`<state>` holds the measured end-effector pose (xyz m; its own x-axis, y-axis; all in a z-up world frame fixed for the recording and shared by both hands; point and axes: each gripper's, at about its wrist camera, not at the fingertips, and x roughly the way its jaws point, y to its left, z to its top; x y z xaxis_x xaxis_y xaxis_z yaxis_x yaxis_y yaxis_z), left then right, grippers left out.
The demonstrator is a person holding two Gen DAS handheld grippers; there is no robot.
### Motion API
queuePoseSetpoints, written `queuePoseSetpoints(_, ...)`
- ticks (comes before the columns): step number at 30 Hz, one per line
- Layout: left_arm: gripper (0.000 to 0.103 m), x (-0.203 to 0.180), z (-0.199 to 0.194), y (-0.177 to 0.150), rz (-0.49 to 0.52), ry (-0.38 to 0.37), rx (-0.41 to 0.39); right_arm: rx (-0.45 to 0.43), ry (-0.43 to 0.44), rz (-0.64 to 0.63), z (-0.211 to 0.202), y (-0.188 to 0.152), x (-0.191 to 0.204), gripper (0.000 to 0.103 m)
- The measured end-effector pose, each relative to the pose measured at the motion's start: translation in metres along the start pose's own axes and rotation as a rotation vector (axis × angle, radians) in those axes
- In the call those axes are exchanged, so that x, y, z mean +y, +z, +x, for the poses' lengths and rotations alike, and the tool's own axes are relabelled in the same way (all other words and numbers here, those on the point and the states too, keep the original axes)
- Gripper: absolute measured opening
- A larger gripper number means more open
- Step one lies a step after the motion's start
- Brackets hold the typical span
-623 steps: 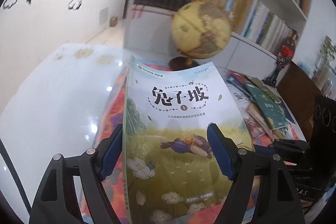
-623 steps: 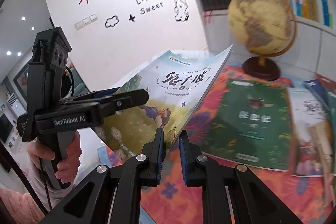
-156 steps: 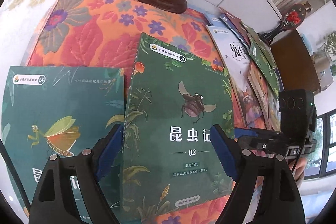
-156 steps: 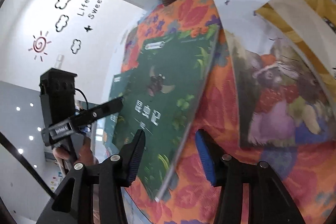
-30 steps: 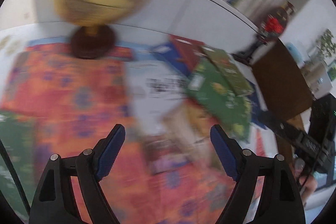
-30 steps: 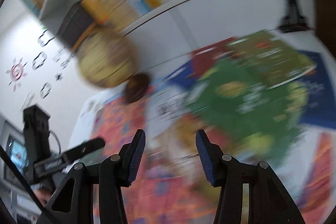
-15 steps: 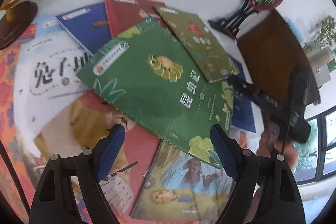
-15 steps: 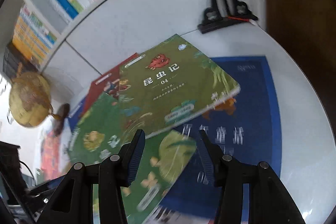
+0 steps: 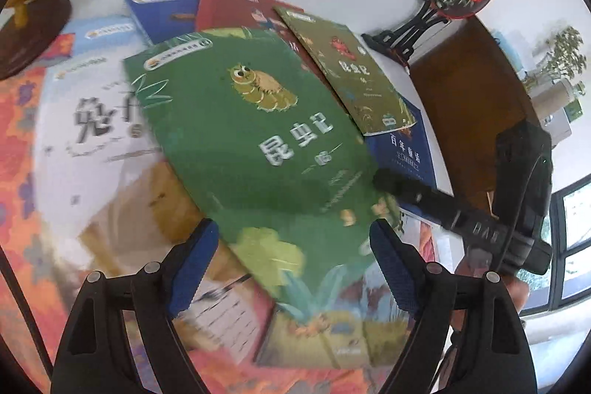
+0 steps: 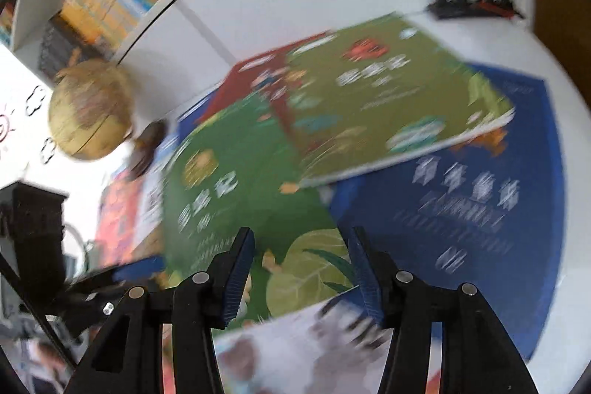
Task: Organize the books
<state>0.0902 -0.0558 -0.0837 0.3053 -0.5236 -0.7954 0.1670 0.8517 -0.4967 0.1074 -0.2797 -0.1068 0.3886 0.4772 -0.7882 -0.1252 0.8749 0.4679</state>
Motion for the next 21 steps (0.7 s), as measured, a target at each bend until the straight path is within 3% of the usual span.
queuePoseSetpoints(3, 0.082, 0.013, -0.017, -0.003, -0.038, -0.038, -0.006, 0.058, 0.04, -0.027, 0.006, -0.014, 0.024, 0.052)
queuePoseSetpoints(5, 0.082, 0.023, -0.026, -0.005, -0.045, 0.033, -0.025, 0.082, 0.064, -0.066, 0.011, -0.019, 0.041, 0.052)
queuePoseSetpoints(7, 0.082, 0.033, -0.03, -0.007, -0.054, 0.079, -0.03, 0.067, 0.025, -0.052, 0.014, -0.016, 0.045, 0.052)
queuePoseSetpoints(12, 0.081, 0.052, -0.03, -0.002, -0.073, 0.084, -0.051, 0.039, -0.082, -0.015, 0.034, -0.004, 0.04, 0.052)
queuePoseSetpoints(16, 0.082, 0.054, -0.022, 0.009, -0.063, 0.096, -0.05, 0.013, -0.018, 0.006, 0.042, 0.0, 0.041, 0.054)
queuePoseSetpoints(21, 0.082, 0.053, -0.015, 0.004, -0.012, 0.073, -0.027, 0.05, 0.016, -0.02, 0.044, -0.007, 0.057, 0.055)
